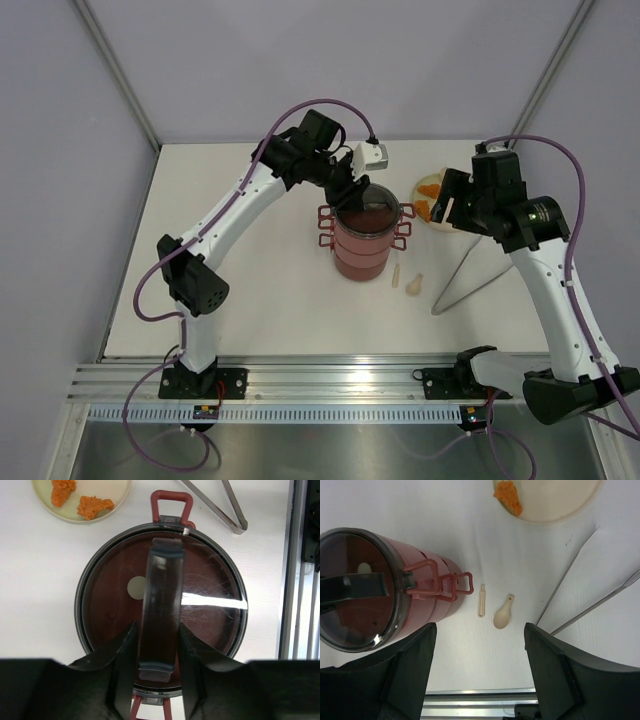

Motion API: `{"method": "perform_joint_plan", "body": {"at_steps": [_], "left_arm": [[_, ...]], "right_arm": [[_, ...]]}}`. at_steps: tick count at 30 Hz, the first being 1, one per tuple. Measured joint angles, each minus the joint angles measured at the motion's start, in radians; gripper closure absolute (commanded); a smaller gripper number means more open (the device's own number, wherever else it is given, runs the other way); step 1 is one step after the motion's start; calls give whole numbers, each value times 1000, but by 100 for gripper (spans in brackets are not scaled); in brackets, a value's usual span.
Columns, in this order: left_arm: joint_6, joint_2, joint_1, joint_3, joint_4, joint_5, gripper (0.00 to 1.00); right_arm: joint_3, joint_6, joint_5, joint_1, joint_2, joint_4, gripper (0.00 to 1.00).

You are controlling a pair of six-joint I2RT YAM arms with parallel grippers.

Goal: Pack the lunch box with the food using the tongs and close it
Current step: Pick up the box lid from the packing box.

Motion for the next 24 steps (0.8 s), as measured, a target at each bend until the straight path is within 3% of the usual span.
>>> {"method": "perform_joint_plan", "body": {"at_steps": [4, 11, 19, 24], "left_arm": [[4, -17, -4, -26, 18, 0, 83], [1, -49, -4, -59, 38, 2, 100], [2, -104, -4, -77, 44, 7, 100], [0, -142, -4, -84, 68, 7, 100]], "right_arm": [[-125, 48, -10, 0, 0, 0, 26], [-362, 151, -31, 0, -10, 16, 27], [-438, 207, -44, 0, -21, 62, 29], [-487, 216, -73, 0, -23, 116, 36]]}}
